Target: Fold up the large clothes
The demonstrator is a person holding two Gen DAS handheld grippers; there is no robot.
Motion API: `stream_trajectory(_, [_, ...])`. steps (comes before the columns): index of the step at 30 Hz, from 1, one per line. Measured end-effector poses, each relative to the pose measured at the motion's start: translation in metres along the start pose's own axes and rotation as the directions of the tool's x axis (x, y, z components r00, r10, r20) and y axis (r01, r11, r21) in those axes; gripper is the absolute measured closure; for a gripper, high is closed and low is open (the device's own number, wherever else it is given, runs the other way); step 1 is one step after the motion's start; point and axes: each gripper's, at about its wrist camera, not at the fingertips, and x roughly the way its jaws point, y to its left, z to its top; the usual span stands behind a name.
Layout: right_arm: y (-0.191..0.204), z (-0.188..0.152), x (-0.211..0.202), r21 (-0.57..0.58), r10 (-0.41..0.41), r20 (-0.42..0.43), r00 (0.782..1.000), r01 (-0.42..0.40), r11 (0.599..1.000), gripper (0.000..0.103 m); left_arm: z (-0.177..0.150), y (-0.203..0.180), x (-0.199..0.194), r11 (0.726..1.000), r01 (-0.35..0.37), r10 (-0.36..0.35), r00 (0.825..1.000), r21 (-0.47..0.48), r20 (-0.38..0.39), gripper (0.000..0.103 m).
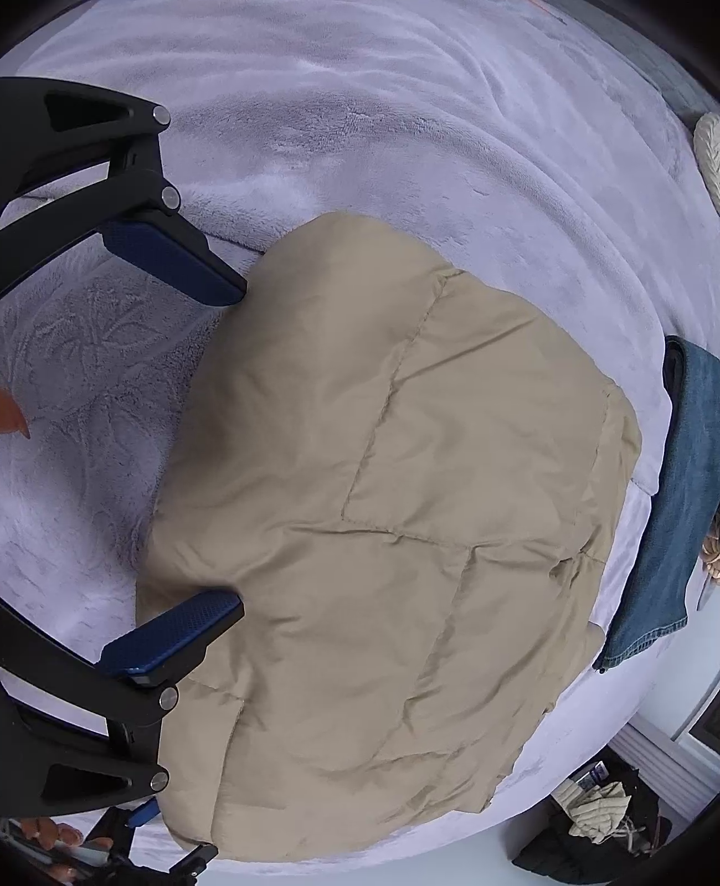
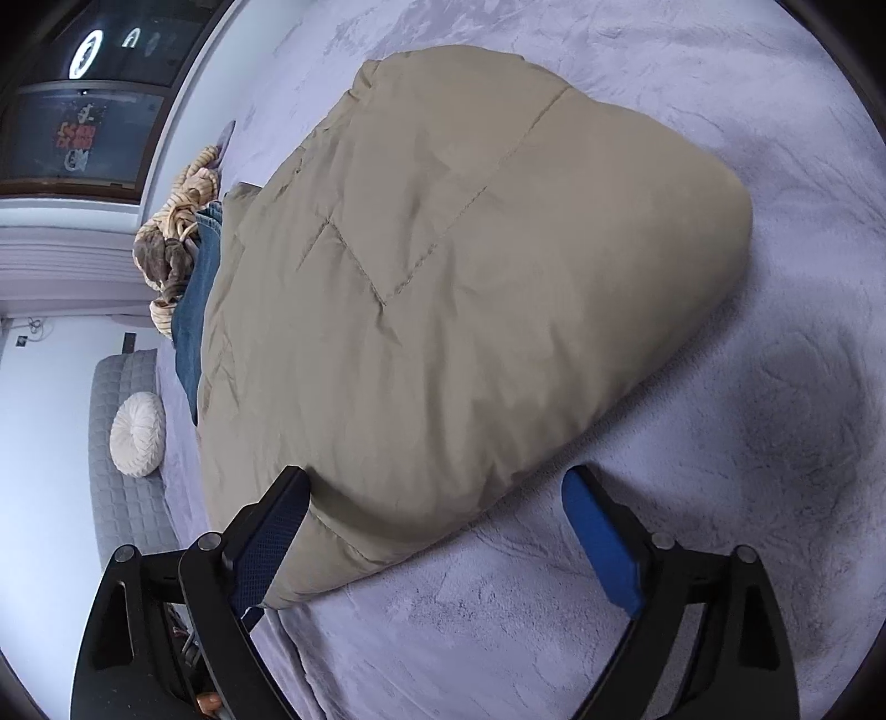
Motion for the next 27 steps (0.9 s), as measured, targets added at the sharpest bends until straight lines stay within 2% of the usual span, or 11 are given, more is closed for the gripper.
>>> stream_trajectory(1, [0.000,0.002,0.004,0.005,0.008,-0.006,1.000,-0.008,1.000,0.009,0.000,0.000,0.000,1.000,-0.002,0.002,1.000,0.001,0.003,0.000])
stream_trajectory(3, [0.001,0.005,0.011,0.018,0.029,-0.016,0.999,-0.028,0.999,0.000,0.000,-0.002,0.000,1.000,-0.008,0.008,1.000,0.009,0.011,0.000])
stream_trajectory(6, [0.003,0.010,0.019,0.046,0.077,-0.016,0.997,-0.076,0.996,0.000,-0.001,-0.001,0.001,1.000,-0.002,0.002,1.000,0.004,0.015,0.000])
stream_trajectory(9, [0.012,0.013,0.023,0.055,0.134,-0.010,0.991,-0.133,0.990,0.000,-0.001,0.009,0.000,0.996,0.080,-0.080,0.997,-0.037,0.008,0.000])
stream_trajectory(10, [0.014,0.014,0.024,0.057,0.142,-0.008,0.990,-0.141,0.988,0.000,-0.002,0.018,-0.003,0.985,0.153,-0.152,0.988,-0.076,0.022,0.000])
stream_trajectory(13, [0.013,0.014,0.026,0.072,0.155,-0.012,0.988,-0.154,0.985,0.000,-0.008,0.047,-0.008,0.902,0.377,-0.370,0.926,-0.212,0.074,0.000])
stream_trajectory(14, [0.012,0.014,0.027,0.077,0.159,-0.015,0.987,-0.157,0.985,0.000,-0.010,0.055,-0.006,0.878,0.407,-0.402,0.913,-0.251,0.076,0.000])
stream_trajectory(16, [0.008,0.013,0.031,0.091,0.161,-0.024,0.987,-0.158,0.983,0.000,-0.014,0.065,0.006,0.852,0.432,-0.437,0.898,-0.296,0.054,0.000])
stream_trajectory(20, [0.005,0.016,0.038,0.116,0.156,-0.033,0.987,-0.152,0.982,0.000,-0.010,0.062,0.037,0.846,0.418,-0.441,0.898,-0.331,0.007,0.000])
stream_trajectory(25, [0.016,0.021,0.046,0.091,0.166,-0.041,0.985,-0.161,0.983,0.000,0.025,0.047,0.034,0.822,0.465,-0.442,0.885,-0.330,0.145,0.000])
stream_trajectory(27, [0.018,0.025,0.050,0.101,0.167,-0.040,0.985,-0.162,0.982,0.000,0.038,0.046,0.039,0.816,0.453,-0.420,0.891,-0.359,0.170,0.000])
